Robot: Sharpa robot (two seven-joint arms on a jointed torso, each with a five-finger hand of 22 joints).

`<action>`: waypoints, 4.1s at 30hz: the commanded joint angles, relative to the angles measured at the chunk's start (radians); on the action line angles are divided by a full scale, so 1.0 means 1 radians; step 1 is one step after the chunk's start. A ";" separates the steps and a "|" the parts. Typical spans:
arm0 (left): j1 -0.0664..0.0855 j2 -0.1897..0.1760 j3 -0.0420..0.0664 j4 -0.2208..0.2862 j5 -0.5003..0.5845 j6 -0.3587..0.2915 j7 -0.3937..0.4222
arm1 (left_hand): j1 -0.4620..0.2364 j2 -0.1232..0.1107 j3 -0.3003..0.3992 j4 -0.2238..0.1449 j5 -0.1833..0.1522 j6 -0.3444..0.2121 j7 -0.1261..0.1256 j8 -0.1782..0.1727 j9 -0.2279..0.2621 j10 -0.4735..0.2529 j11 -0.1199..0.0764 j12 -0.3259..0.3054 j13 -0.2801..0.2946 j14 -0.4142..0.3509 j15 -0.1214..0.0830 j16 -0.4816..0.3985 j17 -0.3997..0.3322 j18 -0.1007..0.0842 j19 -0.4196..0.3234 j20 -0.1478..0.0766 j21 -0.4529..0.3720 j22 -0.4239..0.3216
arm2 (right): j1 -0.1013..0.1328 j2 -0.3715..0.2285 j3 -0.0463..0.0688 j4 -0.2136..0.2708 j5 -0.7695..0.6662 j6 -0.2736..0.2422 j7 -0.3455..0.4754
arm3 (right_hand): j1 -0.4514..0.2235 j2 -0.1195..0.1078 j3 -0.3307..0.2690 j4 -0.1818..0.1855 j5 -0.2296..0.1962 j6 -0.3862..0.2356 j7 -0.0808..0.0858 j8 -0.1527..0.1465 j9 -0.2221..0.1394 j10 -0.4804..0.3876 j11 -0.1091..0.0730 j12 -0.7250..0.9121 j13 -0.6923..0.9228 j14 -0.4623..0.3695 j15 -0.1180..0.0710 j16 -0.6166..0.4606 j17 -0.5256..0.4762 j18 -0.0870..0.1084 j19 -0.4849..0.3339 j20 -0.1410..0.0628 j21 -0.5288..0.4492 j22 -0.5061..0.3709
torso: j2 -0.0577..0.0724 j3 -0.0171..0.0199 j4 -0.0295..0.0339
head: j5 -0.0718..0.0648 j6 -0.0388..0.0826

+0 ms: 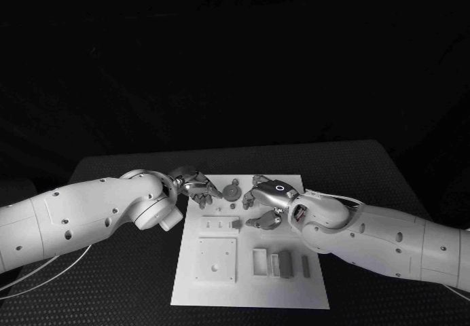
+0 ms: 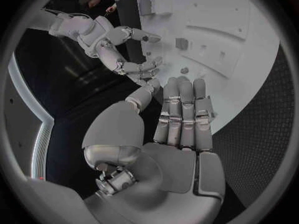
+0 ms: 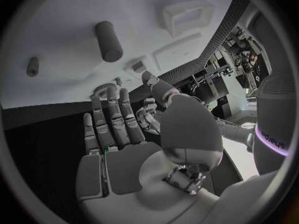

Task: Assemble the parts on the task board

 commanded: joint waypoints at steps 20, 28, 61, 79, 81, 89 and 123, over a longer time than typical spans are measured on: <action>0.002 -0.002 0.001 -0.007 0.071 -0.022 0.044 | 0.010 -0.004 -0.009 -0.001 0.005 -0.004 0.002 0.000 0.000 0.000 0.003 -0.006 -0.003 0.002 0.006 -0.005 -0.003 0.005 0.003 0.003 -0.009 0.001 | -0.009 0.030 -0.001 -0.003 -0.062 0.046 -0.020 | -0.003 -0.033 -0.043 0.019 -0.003 -0.017 -0.004 -0.029 0.000 0.003 -0.131 0.962 0.863 0.448 -0.314 1.056 0.654 0.255 0.878 -0.175 0.618 0.196 | 0.000 0.0000 -0.0012 | 0.012 -0.004; 0.002 0.002 0.000 -0.010 0.073 -0.021 0.042 | 0.011 -0.005 -0.010 0.000 0.005 -0.005 0.002 -0.001 -0.001 0.000 0.004 -0.006 -0.003 0.001 0.006 -0.006 -0.004 0.005 0.003 0.003 -0.010 0.001 | -0.010 0.054 -0.001 -0.019 0.003 0.089 -0.009 | -0.018 -0.025 -0.027 0.028 -0.003 0.015 -0.012 -0.018 0.011 0.021 -0.138 1.030 0.879 0.532 -0.321 1.132 0.675 0.255 0.900 -0.211 0.690 0.192 | 0.002 0.0000 -0.0001 | 0.013 -0.009; 0.002 0.000 0.000 -0.007 0.086 -0.009 0.044 | 0.010 -0.007 -0.016 0.001 0.005 -0.011 0.005 -0.004 -0.002 -0.003 0.006 -0.009 -0.005 -0.001 0.008 -0.007 -0.007 0.004 0.001 0.005 -0.015 0.001 | -0.051 0.100 -0.003 -0.086 -0.097 0.048 -0.044 | 0.010 0.041 -0.005 -0.033 -0.003 0.087 -0.042 0.009 0.034 0.022 -0.166 1.058 0.868 0.526 -0.345 1.174 0.636 0.255 0.885 -0.216 0.727 0.188 | 0.001 0.0027 -0.0033 | 0.025 -0.022; 0.002 0.000 0.000 -0.006 0.086 -0.004 0.040 | 0.010 -0.007 -0.018 0.001 0.006 -0.012 0.005 -0.005 -0.002 -0.004 0.007 -0.010 -0.005 -0.003 0.008 -0.008 -0.007 0.004 0.001 0.005 -0.017 0.001 | -0.057 0.107 -0.003 -0.089 -0.097 0.026 -0.047 | -0.007 0.090 -0.007 -0.058 -0.003 0.130 -0.058 0.020 0.045 0.032 -0.182 1.060 0.856 0.522 -0.359 1.189 0.611 0.255 0.884 -0.216 0.732 0.186 | 0.000 0.0021 -0.0042 | 0.027 -0.025; 0.002 0.000 0.000 -0.006 0.086 -0.004 0.039 | 0.010 -0.007 -0.018 0.001 0.006 -0.012 0.005 -0.005 -0.002 -0.004 0.007 -0.010 -0.005 -0.003 0.008 -0.008 -0.007 0.004 0.001 0.005 -0.017 0.001 | -0.057 0.108 -0.003 -0.089 -0.097 0.025 -0.048 | -0.009 0.100 -0.006 -0.061 -0.003 0.138 -0.061 0.023 0.047 0.033 -0.184 1.060 0.854 0.522 -0.361 1.191 0.609 0.255 0.884 -0.215 0.733 0.186 | 0.000 0.0020 -0.0040 | 0.027 -0.025; 0.002 0.002 0.000 -0.008 0.086 0.000 0.037 | 0.010 -0.008 -0.019 0.001 0.006 -0.013 0.006 -0.006 -0.003 -0.005 0.007 -0.010 -0.006 -0.003 0.009 -0.008 -0.008 0.004 0.001 0.005 -0.018 0.001 | -0.057 0.109 -0.003 -0.090 -0.096 0.018 -0.050 | -0.005 0.164 0.014 -0.082 -0.003 0.163 -0.075 0.027 0.054 0.041 -0.197 1.059 0.846 0.520 -0.370 1.198 0.595 0.255 0.882 -0.214 0.734 0.185 | 0.000 0.0019 -0.0036 | 0.025 -0.026; 0.001 -0.004 -0.009 -0.002 0.049 0.037 -0.031 | -0.027 -0.021 -0.033 0.018 0.001 -0.033 0.016 -0.020 -0.010 -0.020 0.017 -0.025 -0.014 -0.019 0.017 -0.018 -0.018 0.003 -0.008 0.013 -0.040 -0.003 | -0.055 0.058 0.005 -0.025 -0.032 -0.023 -0.080 | -0.011 0.158 0.066 -0.084 -0.003 0.177 -0.078 0.035 0.070 0.054 -0.201 1.058 0.838 0.524 -0.376 1.206 0.580 0.255 0.889 -0.216 0.733 0.183 | -0.002 0.0015 -0.0052 | 0.022 -0.016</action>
